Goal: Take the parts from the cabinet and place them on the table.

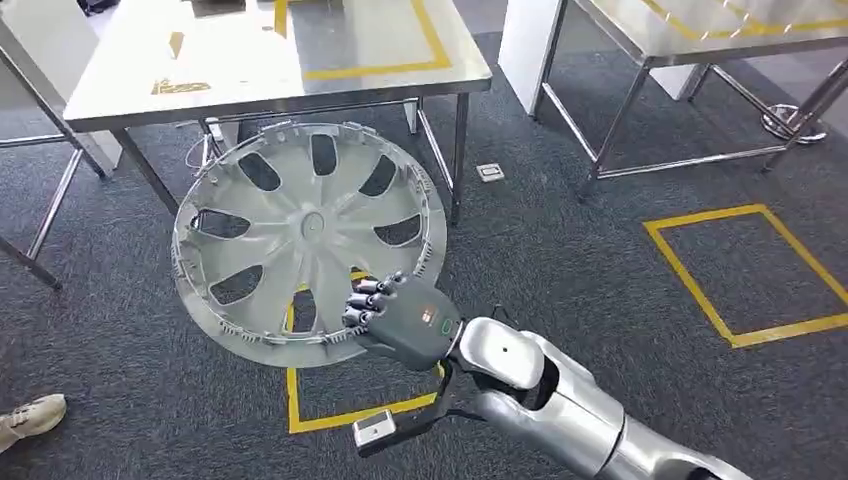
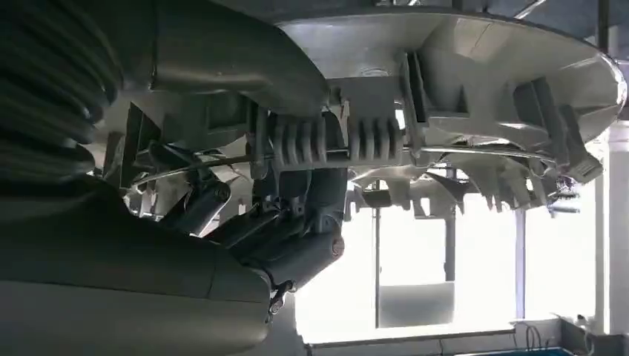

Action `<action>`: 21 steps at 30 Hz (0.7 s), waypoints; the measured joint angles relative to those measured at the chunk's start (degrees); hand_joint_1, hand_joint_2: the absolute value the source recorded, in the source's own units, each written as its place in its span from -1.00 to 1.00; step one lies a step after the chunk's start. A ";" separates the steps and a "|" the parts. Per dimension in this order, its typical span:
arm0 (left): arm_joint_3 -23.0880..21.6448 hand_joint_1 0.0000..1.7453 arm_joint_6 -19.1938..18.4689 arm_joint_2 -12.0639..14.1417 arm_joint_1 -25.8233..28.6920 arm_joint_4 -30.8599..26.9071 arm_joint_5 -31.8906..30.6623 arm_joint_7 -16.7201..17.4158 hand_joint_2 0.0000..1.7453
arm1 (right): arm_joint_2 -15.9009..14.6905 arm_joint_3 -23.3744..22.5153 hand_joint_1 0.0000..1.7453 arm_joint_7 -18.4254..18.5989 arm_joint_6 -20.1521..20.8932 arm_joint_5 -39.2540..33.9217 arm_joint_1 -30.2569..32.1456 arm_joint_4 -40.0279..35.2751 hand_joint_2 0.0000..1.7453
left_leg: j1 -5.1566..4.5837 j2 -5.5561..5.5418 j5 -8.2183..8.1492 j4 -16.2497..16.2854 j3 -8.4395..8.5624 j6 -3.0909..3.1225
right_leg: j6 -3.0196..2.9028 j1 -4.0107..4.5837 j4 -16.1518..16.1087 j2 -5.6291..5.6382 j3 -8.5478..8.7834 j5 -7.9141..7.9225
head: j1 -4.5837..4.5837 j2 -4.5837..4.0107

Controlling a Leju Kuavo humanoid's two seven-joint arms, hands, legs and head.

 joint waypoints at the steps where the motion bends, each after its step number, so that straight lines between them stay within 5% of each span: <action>1: 0.00 -1.00 -0.04 0.07 -0.03 0.00 0.00 0.02 1.00 | 0.00 -0.02 1.00 0.02 0.00 0.00 0.04 0.00 1.00 | -0.09 0.02 -0.65 0.48 -0.33 -0.33 | -0.11 -0.53 -0.38 -0.02 1.31 0.36 | 0.04 0.02; 2: 0.00 -1.00 -0.04 0.07 -0.10 0.00 -0.04 -0.02 1.00 | -0.11 -0.09 1.00 0.04 0.04 -0.02 0.11 0.02 1.00 | -0.07 0.31 -1.18 2.08 -0.51 -0.63 | -0.35 -0.64 -0.48 -0.11 2.09 0.12 | -0.11 0.02; 5: 0.00 -1.00 -0.04 0.15 -0.18 0.00 -0.09 0.04 1.00 | -0.13 -0.15 1.00 0.00 -0.02 0.00 0.36 0.02 1.00 | 0.57 0.48 -5.45 13.17 -7.42 -1.63 | -0.68 -0.80 -0.47 -0.20 3.08 -1.05 | -0.42 0.02; 7: 0.02 -1.00 -0.04 0.31 0.04 0.00 0.00 0.24 1.00 | -0.13 -0.15 1.00 0.00 -0.09 0.00 0.57 0.04 1.00 | 0.90 0.60 -5.97 16.12 -10.64 -2.09 | -0.41 -1.03 -0.46 -0.08 4.02 -1.95 | -0.44 0.02; 10: 0.04 -1.00 -0.04 0.46 0.06 0.00 0.04 0.22 1.00 | -0.13 -0.15 1.00 0.02 0.00 -0.09 0.76 0.31 1.00 | 1.31 0.85 1.02 7.08 -8.63 -2.56 | 0.37 -1.70 -0.36 -0.03 6.27 -3.69 | -0.46 0.02; 11: 0.09 -1.00 -0.04 0.46 0.17 0.02 0.04 0.22 1.00 | -0.13 -0.17 1.00 0.00 0.02 -0.15 0.72 0.46 1.00 | 1.67 1.20 6.13 1.24 -7.13 -2.85 | 0.93 -1.80 -0.29 -0.12 6.85 -4.71 | -0.52 0.00; 12: 0.22 -1.00 -0.09 0.46 0.13 0.09 0.11 0.24 1.00 | -0.13 -0.20 1.00 0.00 0.02 -0.17 0.64 0.59 1.00 | 1.54 1.36 4.46 -0.03 -7.28 -2.56 | 1.37 -1.66 0.36 -0.07 7.43 -5.32 | -0.85 0.02; 13: 0.28 -1.00 -0.18 0.44 0.08 0.09 0.15 0.24 1.00 | -0.13 -0.26 1.00 0.00 -0.04 -0.26 0.48 0.61 1.00 | 1.44 1.34 4.01 0.49 -6.68 -1.42 | 1.77 -1.61 0.25 -0.08 6.94 -5.64 | -0.94 0.02; 14: 0.28 -1.00 -0.18 0.46 0.17 0.09 0.15 0.20 1.00 | -0.13 -0.33 1.00 -0.07 -0.07 -0.28 0.46 0.61 1.00 | 1.34 1.12 4.89 0.53 -6.90 -0.99 | 2.21 -1.50 0.14 -0.09 7.21 -5.97 | -0.85 0.00; 16: 0.33 -1.00 -0.17 0.46 0.10 0.09 0.22 0.15 1.00 | -0.13 -0.42 1.00 0.00 -0.17 -0.44 0.50 0.61 1.00 | 1.45 0.84 4.01 0.38 -6.08 0.02 | 2.61 -1.72 1.03 0.00 7.53 -5.77 | -0.76 0.02; 18: 0.33 -1.00 -0.17 0.46 0.05 0.04 0.11 0.11 1.00 | -0.15 -0.46 1.00 -0.02 -0.20 -0.66 0.48 0.63 1.00 | 1.49 0.78 3.25 0.03 -5.12 0.71 | 2.98 -1.88 6.04 -0.04 4.87 -6.36 | -0.55 0.02; 21: 0.33 -1.00 -0.22 0.48 0.05 0.02 -0.07 -0.02 1.00 | -0.15 -0.52 1.00 -0.07 -0.46 -0.61 0.77 0.63 1.00 | 1.26 0.65 1.96 0.04 -3.95 0.94 | 3.36 -1.88 17.16 -0.04 -3.47 -10.96 | -0.39 0.00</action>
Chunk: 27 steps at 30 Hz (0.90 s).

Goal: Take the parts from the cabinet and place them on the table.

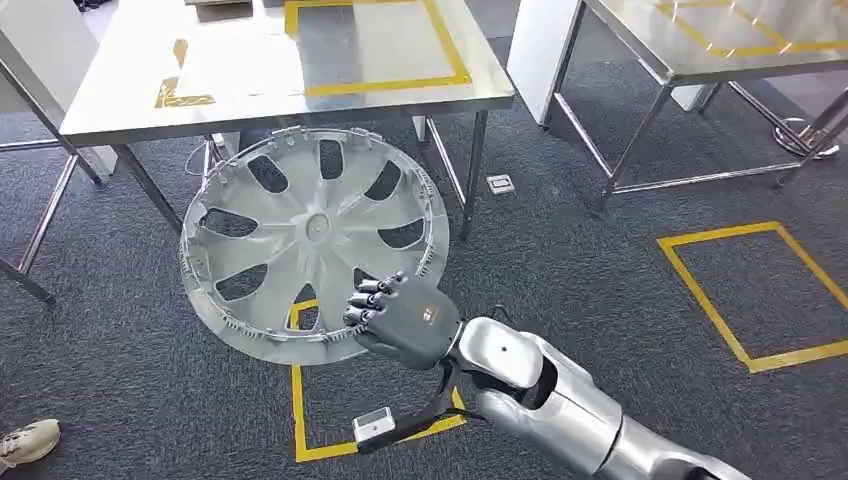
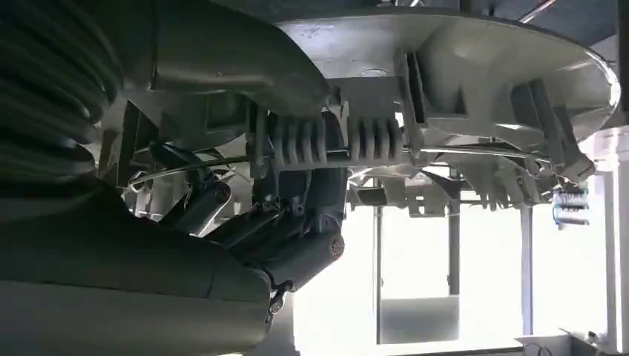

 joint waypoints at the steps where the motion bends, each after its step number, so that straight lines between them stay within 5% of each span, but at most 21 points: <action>1: 0.00 -1.00 0.00 0.02 0.09 0.00 -0.09 0.02 1.00 | -0.04 0.00 1.00 -0.02 0.00 0.00 0.15 0.00 1.00 | -0.06 -0.03 -0.54 0.00 0.64 0.02 | -0.04 0.00 1.02 0.00 -1.72 -0.04 | 0.00 0.00; 3: 0.00 -1.00 -0.02 0.02 0.10 0.00 -0.20 0.02 1.00 | -0.15 0.00 1.00 0.02 0.02 0.00 0.43 0.00 1.00 | -0.23 -0.29 -1.74 0.00 2.29 -0.12 | -0.45 0.06 -3.71 0.00 -1.60 3.94 | 0.04 0.00; 5: 0.00 -1.00 -0.02 0.02 0.11 0.00 -0.46 0.02 1.00 | -0.35 -0.24 1.00 0.07 0.02 -0.04 0.73 0.00 1.00 | -0.34 -0.38 -2.94 -0.16 3.71 -0.26 | -1.67 0.45 -13.23 -0.01 0.76 11.82 | 0.11 0.02; 6: 0.00 -1.00 -0.09 -0.09 0.06 0.11 -0.52 0.02 1.00 | -0.46 -0.42 1.00 0.02 0.00 -0.04 0.84 0.00 1.00 | -0.40 -0.42 -3.40 0.12 4.33 -0.50 | -2.03 0.90 -15.36 0.10 0.73 13.14 | -0.09 0.00; 7: 0.00 -1.00 -0.09 -0.07 0.00 0.07 -0.55 0.00 1.00 | -0.50 -0.59 1.00 0.00 0.00 0.00 0.86 0.00 1.00 | -0.40 -0.66 -3.87 -0.04 4.39 -1.00 | -2.03 1.16 -15.56 0.03 0.94 11.25 | 0.07 0.02; 11: 0.00 -1.00 -0.17 -0.04 -0.08 0.07 -0.61 0.00 1.00 | -0.50 -1.07 1.00 0.09 0.00 -0.07 0.94 -0.06 1.00 | -0.14 -0.28 -4.14 1.56 5.05 -2.13 | -3.20 0.95 -16.80 0.06 3.69 11.78 | 0.13 0.02; 13: 0.00 -1.00 -0.17 -0.04 -0.27 0.07 -0.61 -0.05 1.00 | -0.52 -1.29 1.00 0.13 0.07 -0.22 0.86 -0.04 1.00 | -0.21 -0.03 -5.53 8.28 1.30 -2.56 | -3.90 0.91 -16.86 0.01 4.72 10.94 | -0.15 0.02; 16: 0.00 -1.00 -0.17 0.00 -0.06 0.07 -0.63 0.02 1.00 | -0.50 -1.31 1.00 0.09 0.13 -0.39 0.89 -0.04 1.00 | -0.16 0.01 -9.39 16.80 -5.44 -2.93 | -3.96 0.95 -16.83 0.13 6.30 9.48 | -0.15 0.02; 18: 0.00 -1.00 -0.15 0.09 0.06 0.07 -0.68 0.17 1.00 | -0.52 -1.44 1.00 0.13 0.37 -0.76 0.92 -0.02 1.00 | -0.15 0.07 -6.18 12.96 -5.55 -3.04 | -3.80 0.90 -16.81 0.26 7.97 8.25 | -0.15 0.02; 21: 0.00 -1.00 -0.15 0.26 0.25 0.11 -0.81 0.13 1.00 | -0.52 -1.92 1.00 0.22 0.70 -1.05 0.91 0.00 1.00 | -0.18 0.44 3.51 0.44 -2.77 -2.71 | -3.06 0.96 -16.62 0.19 9.66 6.30 | -0.28 0.02; 22: 0.00 -1.00 -0.20 0.26 0.08 0.13 -0.87 0.13 1.00 | -0.52 -2.14 1.00 0.24 0.70 -1.14 1.02 0.02 1.00 | -0.38 0.45 0.48 0.54 -2.75 -2.13 | -2.77 1.13 -16.37 0.36 10.02 5.97 | -0.59 0.02; 25: 0.02 -1.00 -0.26 0.22 0.22 0.15 -1.16 0.15 1.00 | -0.52 -2.80 1.00 0.55 0.46 -1.31 1.43 -0.02 1.00 | -0.35 0.38 1.52 0.39 -1.73 -0.79 | -1.65 1.28 -16.51 0.36 10.74 5.41 | -0.52 0.02; 27: 0.02 -1.00 -0.24 0.15 0.10 0.11 -1.20 0.15 1.00 | -0.59 -3.13 1.00 0.68 0.35 -1.25 2.02 -0.04 1.00 | -0.07 0.40 1.23 0.06 -0.76 -0.15 | -1.18 1.05 -13.75 0.23 9.48 5.04 | -0.50 0.02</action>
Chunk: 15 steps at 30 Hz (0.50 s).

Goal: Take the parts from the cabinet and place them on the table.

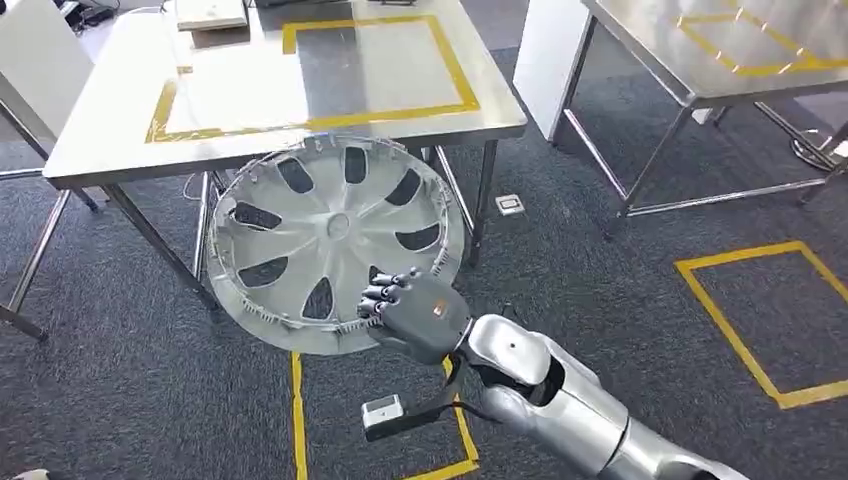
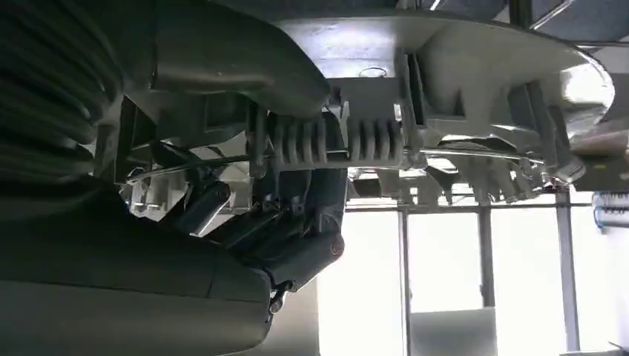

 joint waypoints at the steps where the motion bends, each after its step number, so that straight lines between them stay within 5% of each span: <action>1: 0.00 -1.00 0.00 0.00 -0.12 -0.02 0.00 -0.09 1.00 | 0.00 -0.15 1.00 0.20 -0.15 0.04 0.12 -0.02 1.00 | 0.00 0.04 -0.27 -0.07 0.20 0.23 | 0.37 -0.15 3.54 -0.04 -2.17 -0.99 | 0.20 0.00; 3: 0.00 -1.00 0.00 0.00 -0.18 -0.02 0.00 -0.15 1.00 | 0.00 -0.50 1.00 0.37 -0.52 0.33 0.54 -0.02 1.00 | -0.07 0.47 -0.98 -0.07 0.66 0.35 | 0.89 -0.44 12.13 -0.04 -8.13 -4.66 | 0.28 0.00; 4: 0.00 -1.00 0.00 0.00 -0.10 -0.04 0.02 -0.13 1.00 | 0.00 -0.59 1.00 0.44 -0.61 0.35 0.78 0.00 1.00 | -0.08 0.77 -1.38 -0.06 1.04 0.39 | 1.00 -0.51 14.60 -0.05 -10.35 -5.35 | 0.28 0.00; 5: 0.00 -1.00 0.00 0.00 -0.04 -0.04 0.07 -0.13 1.00 | 0.00 -0.63 1.00 0.44 -0.61 0.35 0.96 0.00 1.00 | -0.08 1.03 -1.77 -0.06 1.54 0.35 | 1.01 -0.55 14.51 -0.05 -11.23 -4.36 | 0.31 0.00; 7: 0.00 -1.00 0.00 -0.04 -0.04 -0.02 0.09 -0.15 1.00 | 0.00 -0.65 1.00 0.50 -0.44 0.42 1.14 0.00 1.00 | -0.08 1.78 -2.72 -0.07 2.84 0.12 | 0.68 -0.54 7.65 -0.31 -9.53 1.40 | 0.37 0.00; 8: 0.00 -1.00 0.00 -0.07 -0.04 -0.02 0.09 -0.15 1.00 | 0.00 -0.65 1.00 0.48 -0.41 0.46 1.13 0.00 1.00 | -0.08 2.29 -3.22 -0.08 3.56 -0.03 | 0.32 -0.40 2.22 -1.24 -7.57 4.94 | 0.44 0.00; 9: 0.00 -1.00 0.00 -0.11 -0.01 -0.02 0.09 -0.17 1.00 | 0.00 -0.68 1.00 0.41 -0.41 0.48 1.11 0.00 1.00 | -0.13 2.71 -3.61 -0.14 3.88 -0.30 | -0.13 -0.01 -2.00 -3.73 -6.31 6.92 | 0.44 0.00; 10: 0.00 -1.00 0.00 -0.13 -0.03 -0.02 0.09 -0.17 1.00 | 0.00 -0.68 1.00 0.41 -0.44 0.52 1.06 0.00 1.00 | -0.37 3.09 -3.90 -0.09 4.39 -0.69 | -0.39 0.43 -1.71 -4.22 -6.54 3.70 | 0.33 0.00; 11: 0.00 -1.00 0.00 -0.13 -0.04 -0.04 0.11 -0.17 1.00 | 0.09 -0.70 1.00 0.41 -0.46 0.52 0.95 -0.11 1.00 | -0.33 3.67 -4.18 -0.37 4.46 -1.14 | -0.63 0.52 -1.58 -4.06 -6.44 3.07 | 0.46 0.00; 14: 0.00 -1.00 0.00 -0.28 -0.02 -0.02 0.48 -0.11 1.00 | 0.11 -0.76 1.00 0.39 -0.41 0.77 1.05 -0.33 1.00 | -0.29 4.28 -4.08 1.16 5.50 -2.40 | -1.83 0.02 -2.65 -2.17 -4.50 5.64 | 0.44 -0.02; 15: 0.00 -1.00 0.00 -0.28 -0.13 -0.02 0.50 -0.13 1.00 | 0.11 -0.76 1.00 0.31 -0.41 0.94 0.98 -0.37 1.00 | -0.06 2.72 -4.91 2.28 5.35 -2.69 | -2.14 -0.18 -2.86 -2.17 -3.97 5.52 | 0.41 0.00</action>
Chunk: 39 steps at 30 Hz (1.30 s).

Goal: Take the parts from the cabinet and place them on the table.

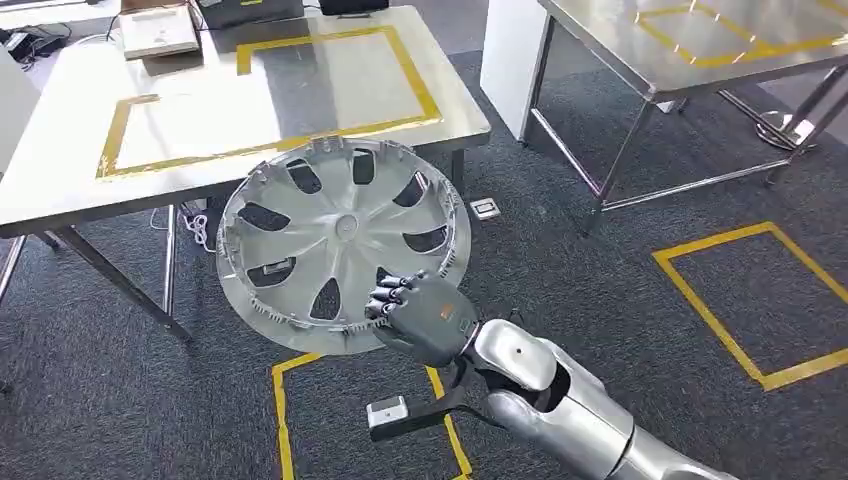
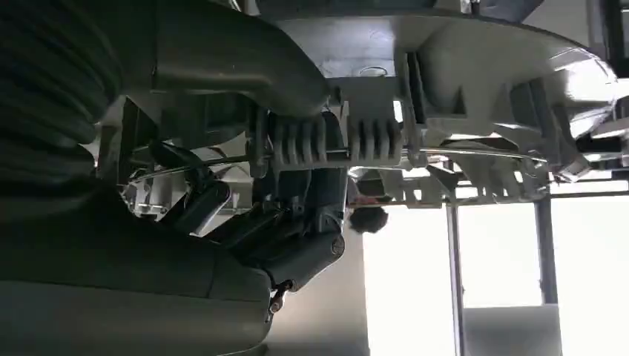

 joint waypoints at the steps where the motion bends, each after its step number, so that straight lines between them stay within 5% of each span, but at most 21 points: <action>1: 0.00 -1.00 0.02 0.00 -0.08 0.00 0.04 0.00 1.00 | 0.02 -0.02 1.00 -0.04 0.02 0.09 -0.08 0.00 1.00 | 0.01 -1.36 -1.41 2.36 -1.44 -0.24 | -0.25 -0.10 0.01 0.31 0.16 -0.10 | -0.48 0.00; 4: 0.00 -1.00 0.02 0.02 0.06 0.00 0.11 0.04 1.00 | 0.28 -0.04 1.00 -0.50 -0.02 0.18 -0.05 0.00 1.00 | 0.08 -2.20 -6.08 13.28 -8.86 -0.40 | -0.59 0.01 0.10 1.43 0.22 -0.53 | -0.46 0.00; 5: 0.00 -1.00 0.02 0.02 0.18 0.00 0.11 0.13 1.00 | 0.31 -0.04 1.00 -0.59 -0.02 0.20 -0.03 0.00 1.00 | 0.08 -2.20 -5.47 14.01 -10.07 -0.32 | -0.55 0.02 0.14 1.78 0.40 -0.73 | -0.44 0.00; 7: 0.04 -1.00 0.02 0.02 0.36 0.00 0.24 0.15 1.00 | 0.31 -0.04 1.00 -0.59 0.02 0.24 0.11 0.02 1.00 | 0.08 -2.20 -0.37 8.49 -8.93 -0.12 | -0.32 -0.02 0.27 2.22 1.08 -1.32 | -0.44 0.00; 9: 0.04 -1.00 0.02 0.09 0.32 -0.02 0.04 0.13 1.00 | 0.44 -0.04 1.00 -0.50 0.02 0.72 0.30 0.00 1.00 | 0.08 -2.23 5.91 -1.17 -5.70 0.08 | 0.09 -0.11 0.53 2.32 1.74 -2.05 | -0.46 0.00; 10: 0.02 -1.00 0.02 0.09 0.28 0.00 0.00 0.13 1.00 | 0.50 -0.04 1.00 -0.25 0.00 1.07 0.36 0.00 1.00 | -0.21 -2.39 3.99 -1.93 -5.57 0.09 | 0.37 0.00 0.64 2.35 1.84 -2.24 | -0.52 0.00; 11: 0.02 -1.00 0.02 0.07 0.08 -0.02 -0.07 0.11 1.00 | 0.52 -0.04 1.00 -0.15 -0.02 1.25 0.39 -0.09 1.00 | -0.38 -2.35 3.09 -1.97 -5.48 0.76 | 0.75 0.04 0.70 2.40 1.45 -2.39 | -0.61 0.00; 12: 0.02 -1.00 0.00 0.02 0.18 0.00 -0.13 0.04 1.00 | 0.52 -0.07 1.00 -0.02 -0.04 1.38 0.50 -0.28 1.00 | -0.38 -2.37 4.43 -2.07 -5.24 1.15 | 1.20 0.00 0.70 2.37 1.44 -2.72 | -0.50 0.00; 15: 0.04 -1.00 -0.02 -0.13 0.28 -0.02 -0.31 0.00 1.00 | 0.50 -0.22 1.00 0.17 -0.02 1.42 0.98 -0.68 1.00 | 0.04 -2.43 4.58 -2.72 -4.58 1.97 | 2.16 -0.16 1.04 2.32 1.75 -3.38 | -0.46 0.00; 16: 0.04 -1.00 -0.02 -0.15 0.20 -0.02 -0.46 -0.04 1.00 | 0.50 -0.26 1.00 0.11 -0.02 1.42 0.97 -0.81 1.00 | 0.10 -2.43 4.43 -2.83 -4.39 2.28 | 2.49 -0.13 3.26 2.24 0.66 -4.62 | -0.20 0.00; 19: 0.04 -1.00 -0.04 -0.17 -0.01 -0.02 -0.52 -0.04 1.00 | 0.50 -0.28 1.00 0.00 -0.07 1.44 1.28 -0.81 1.00 | 0.10 -2.35 3.91 -2.82 -4.12 2.65 | 3.17 -0.60 16.95 2.20 -7.27 -9.98 | 0.00 0.00; 20: 0.04 -1.00 -0.04 -0.17 0.06 -0.02 -0.52 -0.04 1.00 | 0.50 -0.28 1.00 -0.09 -0.04 1.44 1.45 -0.81 1.00 | 0.10 -2.35 3.71 -2.82 -3.93 2.60 | 3.30 -0.74 19.32 2.20 -9.06 -9.95 | 0.04 0.00; 21: 0.04 -1.00 -0.04 -0.17 0.09 -0.02 -0.52 -0.04 1.00 | 0.50 -0.28 1.00 -0.18 0.09 1.53 1.61 -0.81 1.00 | 0.12 -2.39 3.47 -2.82 -3.61 2.55 | 3.37 -0.90 18.48 2.18 -9.29 -8.25 | 0.04 0.00; 24: 0.07 -1.00 -0.04 -0.28 0.03 -0.02 -0.52 -0.02 1.00 | 0.48 -0.28 1.00 -0.53 0.33 1.90 1.66 -0.81 1.00 | 0.25 -2.57 2.58 -2.80 -2.33 1.92 | 3.26 -1.21 4.44 1.97 -3.76 0.83 | 0.11 0.00; 26: 0.04 -1.00 -0.02 -0.29 -0.10 -0.02 -0.52 0.09 1.00 | 0.50 -0.31 1.00 -0.77 0.33 2.01 1.39 -0.79 1.00 | -0.12 -2.72 2.07 -2.56 -2.39 1.16 | 2.78 -0.70 0.59 1.90 -1.93 0.61 | 0.15 -0.02; 31: 0.07 -1.00 0.00 -0.35 -0.17 -0.04 -0.39 0.33 1.00 | 0.57 -0.31 1.00 -0.74 0.53 2.12 0.70 -0.76 1.00 | 0.21 -2.71 1.05 -1.48 -2.82 -0.44 | 0.85 -0.86 0.04 1.51 -1.31 0.51 | 0.00 -0.02; 34: 0.04 -1.00 0.00 -0.37 -0.14 -0.02 -0.02 0.33 1.00 | 0.61 -0.26 1.00 -1.03 0.72 2.14 0.37 -0.72 1.00 | 0.15 -2.71 -4.72 11.72 -9.87 -0.79 | -0.01 -0.60 0.10 0.78 -1.06 0.03 | -0.15 -0.02; 35: 0.07 -1.00 0.00 -0.37 -0.06 -0.02 0.04 0.33 1.00 | 0.61 -0.26 1.00 -1.01 0.76 2.12 0.32 -0.70 1.00 | 0.15 -2.71 -5.17 14.72 -11.71 -0.80 | -0.12 -0.46 0.14 0.57 -0.96 -0.10 | -0.18 0.00; 37: 0.07 -1.00 0.00 -0.37 0.06 0.00 0.04 0.33 1.00 | 0.61 -0.24 1.00 -1.01 0.83 2.10 0.30 -0.68 1.00 | 0.14 -2.67 -2.11 12.78 -11.47 -0.51 | -0.12 -0.28 0.24 0.10 -0.55 -0.47 | -0.17 0.00; 39: 0.07 -1.00 0.00 -0.37 0.02 -0.02 -0.11 0.37 1.00 | 0.61 -0.24 1.00 -0.96 0.83 2.06 0.31 -0.66 1.00 | -0.12 -1.77 3.68 2.52 -6.82 0.22 | 0.10 -0.17 0.40 -0.50 0.19 -1.05 | -0.17 0.00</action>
